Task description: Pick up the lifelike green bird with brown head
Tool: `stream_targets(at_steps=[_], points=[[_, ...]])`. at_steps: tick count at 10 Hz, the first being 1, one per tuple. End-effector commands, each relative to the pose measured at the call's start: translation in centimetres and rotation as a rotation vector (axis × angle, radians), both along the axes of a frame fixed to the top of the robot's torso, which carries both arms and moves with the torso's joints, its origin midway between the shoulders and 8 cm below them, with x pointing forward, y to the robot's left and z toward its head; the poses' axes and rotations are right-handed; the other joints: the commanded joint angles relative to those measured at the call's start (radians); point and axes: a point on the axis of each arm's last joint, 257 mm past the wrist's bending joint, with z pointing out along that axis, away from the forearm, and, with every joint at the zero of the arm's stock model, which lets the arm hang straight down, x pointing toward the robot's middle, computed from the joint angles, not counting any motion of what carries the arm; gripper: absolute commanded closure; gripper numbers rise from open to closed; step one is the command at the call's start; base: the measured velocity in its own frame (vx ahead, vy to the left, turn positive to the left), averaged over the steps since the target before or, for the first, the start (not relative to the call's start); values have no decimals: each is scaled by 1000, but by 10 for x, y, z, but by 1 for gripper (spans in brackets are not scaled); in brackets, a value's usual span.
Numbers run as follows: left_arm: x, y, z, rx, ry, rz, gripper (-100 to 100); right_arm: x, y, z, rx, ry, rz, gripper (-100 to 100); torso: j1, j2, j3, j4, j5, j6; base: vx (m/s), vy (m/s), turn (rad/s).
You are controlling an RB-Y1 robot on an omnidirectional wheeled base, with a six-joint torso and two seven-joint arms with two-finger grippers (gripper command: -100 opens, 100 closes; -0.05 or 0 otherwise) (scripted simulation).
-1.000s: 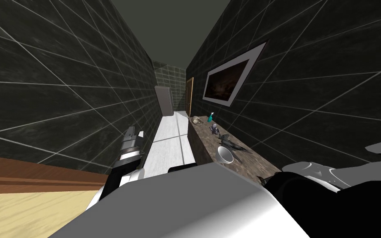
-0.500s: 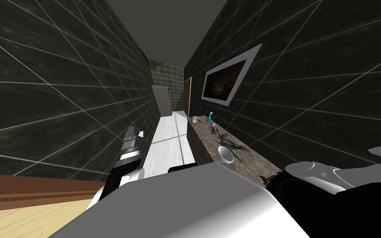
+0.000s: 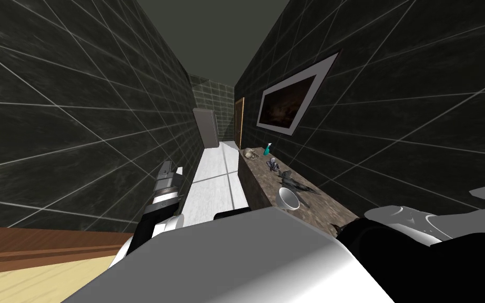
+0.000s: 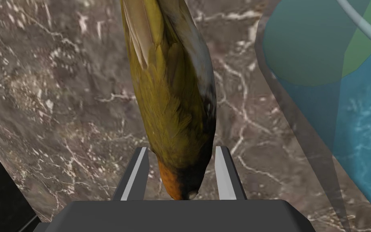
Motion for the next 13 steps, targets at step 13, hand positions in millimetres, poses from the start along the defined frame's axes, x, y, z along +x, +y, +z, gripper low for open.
stream_targets(at_steps=[13], points=[[0,0,0,0,0,0,0,41,-3,28,-7,-9,35,100,2,1,1,0,2,0,-11,2,-18]])
